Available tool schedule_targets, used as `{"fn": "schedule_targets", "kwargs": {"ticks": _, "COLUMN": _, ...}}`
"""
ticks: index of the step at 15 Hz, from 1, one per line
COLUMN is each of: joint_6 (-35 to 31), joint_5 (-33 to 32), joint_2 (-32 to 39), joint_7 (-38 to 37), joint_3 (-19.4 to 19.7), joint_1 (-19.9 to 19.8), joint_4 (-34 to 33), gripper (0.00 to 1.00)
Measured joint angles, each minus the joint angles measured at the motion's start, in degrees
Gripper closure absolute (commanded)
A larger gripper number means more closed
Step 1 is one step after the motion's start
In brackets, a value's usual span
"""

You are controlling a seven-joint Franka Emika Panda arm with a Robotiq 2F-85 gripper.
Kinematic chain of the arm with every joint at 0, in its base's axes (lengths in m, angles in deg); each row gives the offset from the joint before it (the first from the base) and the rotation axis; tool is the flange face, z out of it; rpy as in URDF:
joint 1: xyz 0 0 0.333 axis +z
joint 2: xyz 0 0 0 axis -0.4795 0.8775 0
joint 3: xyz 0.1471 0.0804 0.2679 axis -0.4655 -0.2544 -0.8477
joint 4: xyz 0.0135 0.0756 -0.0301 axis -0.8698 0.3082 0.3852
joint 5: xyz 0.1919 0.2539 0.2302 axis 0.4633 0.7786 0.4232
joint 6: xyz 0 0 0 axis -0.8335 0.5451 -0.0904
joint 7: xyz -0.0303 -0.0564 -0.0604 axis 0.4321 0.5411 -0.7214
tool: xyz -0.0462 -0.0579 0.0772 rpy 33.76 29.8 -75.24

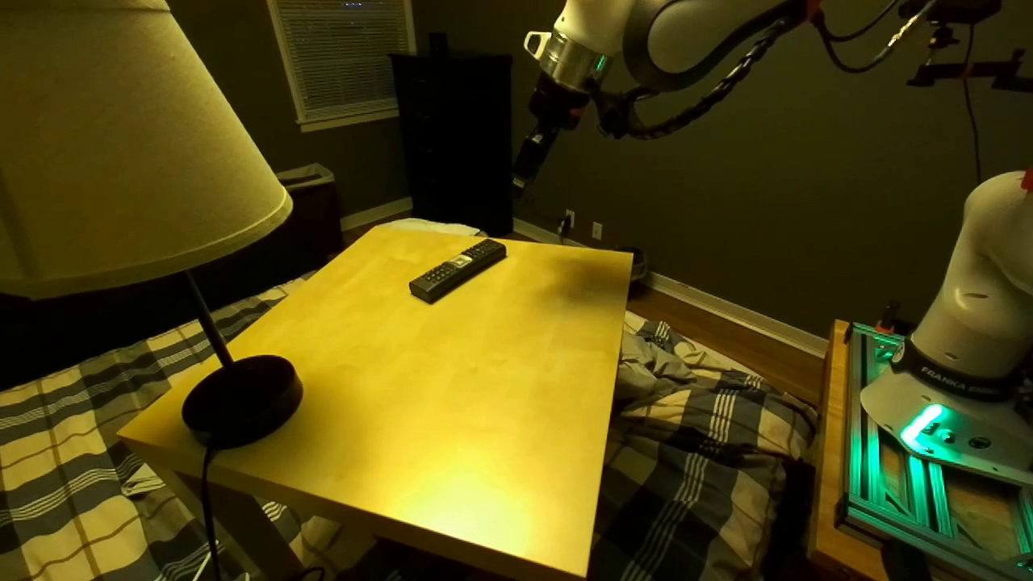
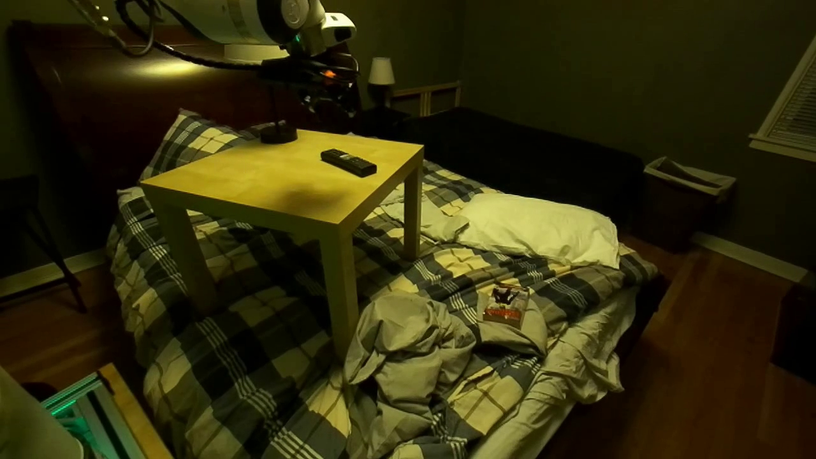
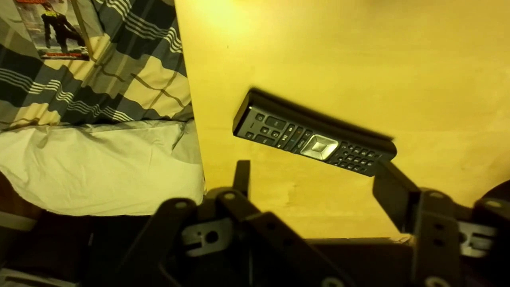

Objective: Press a button on the remote controller

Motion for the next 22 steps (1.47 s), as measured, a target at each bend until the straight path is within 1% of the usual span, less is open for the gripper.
{"fn": "schedule_targets", "kwargs": {"ticks": 2, "joint_6": -0.66, "joint_5": -0.07, "joint_2": 2.43, "joint_7": 0.0, "joint_3": 0.05, "joint_1": 0.0, "joint_4": -2.01, "gripper": 0.65}}
{"fn": "schedule_targets", "kwargs": {"ticks": 3, "joint_6": -1.06, "joint_5": -0.14, "joint_2": 3.51, "joint_7": 0.0, "joint_3": 0.11, "joint_1": 0.02, "joint_4": -2.91, "gripper": 0.74}}
{"fn": "schedule_targets", "kwargs": {"ticks": 5, "joint_6": -2.13, "joint_5": -0.15, "joint_2": 5.42, "joint_7": 0.0, "joint_3": 0.27, "joint_1": 0.03, "joint_4": -4.43, "gripper": 0.88}}
{"fn": "schedule_targets", "kwargs": {"ticks": 6, "joint_6": -2.7, "joint_5": -0.15, "joint_2": 6.25, "joint_7": 0.0, "joint_3": 0.38, "joint_1": 0.03, "joint_4": -5.04, "gripper": 0.96}}
{"fn": "schedule_targets", "kwargs": {"ticks": 7, "joint_6": -3.29, "joint_5": -0.15, "joint_2": 7.06, "joint_7": 0.0, "joint_3": 0.51, "joint_1": 0.03, "joint_4": -5.63, "gripper": 1.0}}
{"fn": "schedule_targets", "kwargs": {"ticks": 14, "joint_6": -7.17, "joint_5": -0.14, "joint_2": 11.75, "joint_7": 0.49, "joint_3": 0.99, "joint_1": 0.03, "joint_4": -7.36, "gripper": 1.0}}
{"fn": "schedule_targets", "kwargs": {"ticks": 22, "joint_6": -9.06, "joint_5": -0.08, "joint_2": 15.81, "joint_7": 1.44, "joint_3": 1.73, "joint_1": 0.01, "joint_4": -7.63, "gripper": 1.0}}
